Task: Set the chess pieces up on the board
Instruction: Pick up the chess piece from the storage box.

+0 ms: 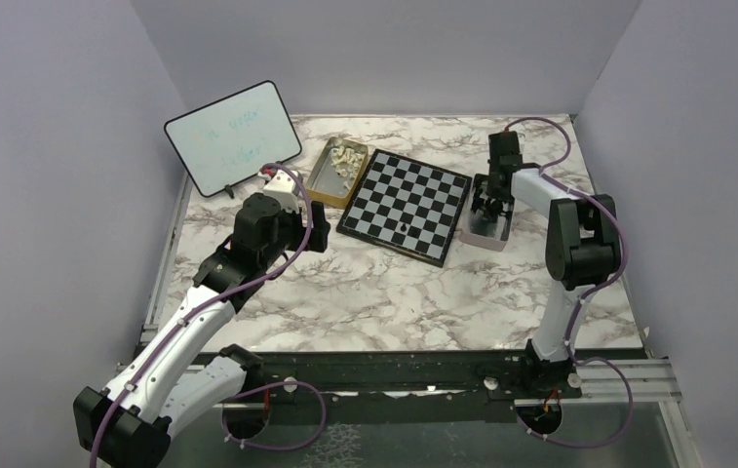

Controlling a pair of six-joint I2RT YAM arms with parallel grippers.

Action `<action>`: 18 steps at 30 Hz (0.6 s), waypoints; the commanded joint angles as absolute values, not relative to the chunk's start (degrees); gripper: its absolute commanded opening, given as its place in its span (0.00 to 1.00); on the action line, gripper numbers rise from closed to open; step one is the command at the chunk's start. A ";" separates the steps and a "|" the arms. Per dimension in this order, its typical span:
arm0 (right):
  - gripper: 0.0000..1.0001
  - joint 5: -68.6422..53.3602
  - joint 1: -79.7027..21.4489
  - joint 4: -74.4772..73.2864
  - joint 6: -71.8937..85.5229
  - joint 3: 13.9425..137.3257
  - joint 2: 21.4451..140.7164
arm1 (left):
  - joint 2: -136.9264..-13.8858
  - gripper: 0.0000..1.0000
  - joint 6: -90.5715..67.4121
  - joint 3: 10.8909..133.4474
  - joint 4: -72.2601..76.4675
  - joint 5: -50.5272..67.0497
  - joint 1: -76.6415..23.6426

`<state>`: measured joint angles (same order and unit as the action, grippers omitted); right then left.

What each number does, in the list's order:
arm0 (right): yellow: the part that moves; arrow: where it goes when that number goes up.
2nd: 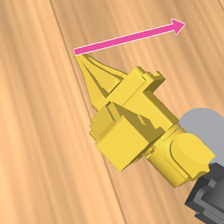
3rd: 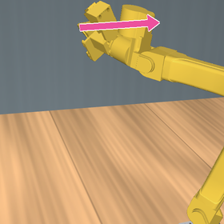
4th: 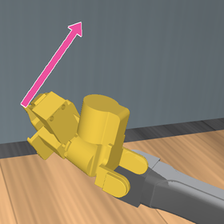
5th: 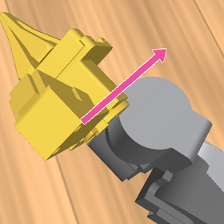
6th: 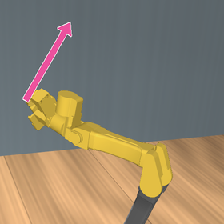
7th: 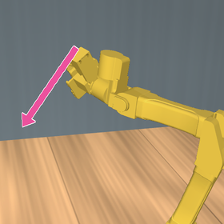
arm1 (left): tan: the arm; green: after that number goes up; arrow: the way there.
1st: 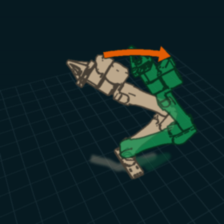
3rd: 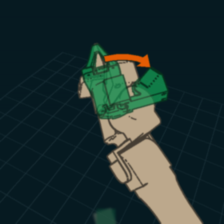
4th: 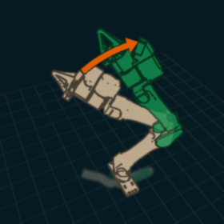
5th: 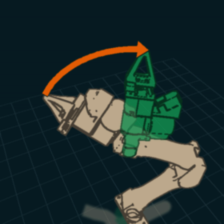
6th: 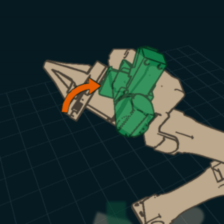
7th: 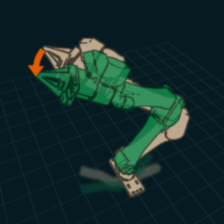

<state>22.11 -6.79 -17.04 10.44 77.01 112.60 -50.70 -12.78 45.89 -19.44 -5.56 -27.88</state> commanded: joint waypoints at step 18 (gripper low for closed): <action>0.15 8.02 -8.84 -23.84 13.89 71.41 92.88 | -50.37 0.99 -12.30 45.49 -18.72 -5.19 -28.04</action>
<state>12.60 -7.57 -21.47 12.14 74.35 97.06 -50.70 -12.75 45.89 -19.44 -5.58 -27.88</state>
